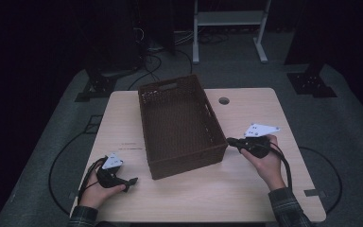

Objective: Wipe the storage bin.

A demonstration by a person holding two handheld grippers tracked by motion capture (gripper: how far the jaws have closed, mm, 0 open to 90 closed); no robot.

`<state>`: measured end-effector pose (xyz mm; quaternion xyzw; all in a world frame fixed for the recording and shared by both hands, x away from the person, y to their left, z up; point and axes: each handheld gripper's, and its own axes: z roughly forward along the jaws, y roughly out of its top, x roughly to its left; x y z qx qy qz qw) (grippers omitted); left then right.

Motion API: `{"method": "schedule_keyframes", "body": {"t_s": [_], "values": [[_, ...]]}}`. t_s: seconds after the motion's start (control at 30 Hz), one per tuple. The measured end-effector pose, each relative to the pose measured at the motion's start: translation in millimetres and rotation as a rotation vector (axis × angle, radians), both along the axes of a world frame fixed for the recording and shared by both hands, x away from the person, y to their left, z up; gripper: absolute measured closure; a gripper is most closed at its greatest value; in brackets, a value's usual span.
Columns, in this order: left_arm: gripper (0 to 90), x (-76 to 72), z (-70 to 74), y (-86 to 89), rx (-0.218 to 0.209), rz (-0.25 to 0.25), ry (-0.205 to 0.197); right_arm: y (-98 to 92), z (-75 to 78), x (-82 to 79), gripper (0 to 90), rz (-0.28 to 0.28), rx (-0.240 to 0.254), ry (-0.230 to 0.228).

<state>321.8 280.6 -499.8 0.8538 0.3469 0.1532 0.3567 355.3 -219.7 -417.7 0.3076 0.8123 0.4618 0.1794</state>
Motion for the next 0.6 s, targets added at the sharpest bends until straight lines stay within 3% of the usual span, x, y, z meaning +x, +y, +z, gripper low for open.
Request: {"method": "schedule_keyframes", "body": {"t_s": [0.6], "values": [[0.0,1.1,-0.1,-0.3,0.002,0.000,0.002,31.8,4.5,-15.1,89.7,0.110,0.009,-0.003]]}}
